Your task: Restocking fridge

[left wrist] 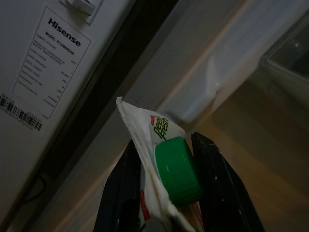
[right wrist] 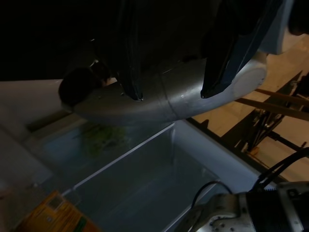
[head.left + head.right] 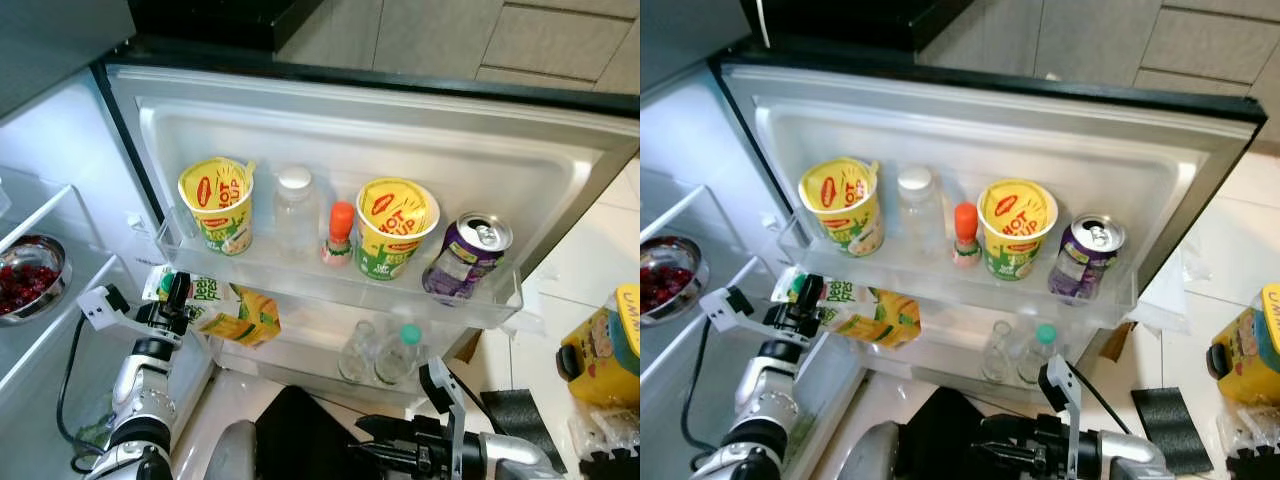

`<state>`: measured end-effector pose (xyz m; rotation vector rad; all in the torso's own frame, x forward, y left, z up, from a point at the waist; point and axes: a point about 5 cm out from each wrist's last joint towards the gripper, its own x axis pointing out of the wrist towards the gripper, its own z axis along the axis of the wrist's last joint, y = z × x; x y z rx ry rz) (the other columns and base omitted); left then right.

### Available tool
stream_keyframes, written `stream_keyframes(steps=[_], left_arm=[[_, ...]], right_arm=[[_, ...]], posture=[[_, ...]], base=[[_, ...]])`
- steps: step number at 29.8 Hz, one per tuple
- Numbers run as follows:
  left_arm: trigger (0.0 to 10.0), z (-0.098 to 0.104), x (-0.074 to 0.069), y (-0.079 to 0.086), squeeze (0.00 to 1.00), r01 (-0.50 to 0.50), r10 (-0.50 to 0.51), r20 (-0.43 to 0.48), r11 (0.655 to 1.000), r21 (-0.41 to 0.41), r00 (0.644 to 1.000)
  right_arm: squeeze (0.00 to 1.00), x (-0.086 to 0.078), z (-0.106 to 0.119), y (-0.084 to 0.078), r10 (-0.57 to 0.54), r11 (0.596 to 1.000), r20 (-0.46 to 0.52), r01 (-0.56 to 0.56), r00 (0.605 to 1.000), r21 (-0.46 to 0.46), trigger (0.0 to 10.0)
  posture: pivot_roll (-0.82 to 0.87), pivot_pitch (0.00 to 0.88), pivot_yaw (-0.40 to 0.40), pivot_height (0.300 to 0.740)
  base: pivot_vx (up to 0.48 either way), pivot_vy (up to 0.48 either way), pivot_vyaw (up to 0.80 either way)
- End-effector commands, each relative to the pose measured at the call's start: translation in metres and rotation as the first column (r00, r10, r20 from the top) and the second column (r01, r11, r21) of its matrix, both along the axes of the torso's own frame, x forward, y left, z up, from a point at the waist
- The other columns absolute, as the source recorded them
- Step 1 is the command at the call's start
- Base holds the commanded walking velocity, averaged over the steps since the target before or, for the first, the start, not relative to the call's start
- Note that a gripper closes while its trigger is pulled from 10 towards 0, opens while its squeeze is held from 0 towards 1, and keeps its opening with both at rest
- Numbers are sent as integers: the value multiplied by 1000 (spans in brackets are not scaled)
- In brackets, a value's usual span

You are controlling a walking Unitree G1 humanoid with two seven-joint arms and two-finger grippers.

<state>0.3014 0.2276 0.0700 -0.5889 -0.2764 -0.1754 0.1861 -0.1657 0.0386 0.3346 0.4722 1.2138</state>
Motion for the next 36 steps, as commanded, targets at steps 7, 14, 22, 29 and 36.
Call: stream_keyframes(steps=[7,14,22,29,36], left_arm=[[10000,15,8,-2,0,31,-35,50,997,71,998],[10000,6,6,-17,0,86,-88,19,993,86,996],[10000,-1,5,-34,0,130,-129,-11,985,112,992],[10000,5,8,-42,0,171,-176,1,959,228,984],[10000,12,10,-49,0,193,-211,19,924,331,977]], right_arm=[[0,-7,5,2,3,1000,-11,-3,1000,3,10000],[0,-13,8,0,2,1000,-14,-2,1000,-2,10000],[0,-16,13,-1,-5,1000,-17,4,1000,-6,10000],[0,-18,15,0,-7,1000,-20,7,1000,-4,10000],[0,-18,16,1,-9,1000,-22,9,1000,-2,10000]], posture=[[-143,244,-5,608],[-157,259,-3,608],[-163,269,-5,608],[-158,276,-5,608],[-156,277,-4,608]], base=[[0,0,0],[0,0,0],[0,0,0],[0,0,0],[0,0,0]])
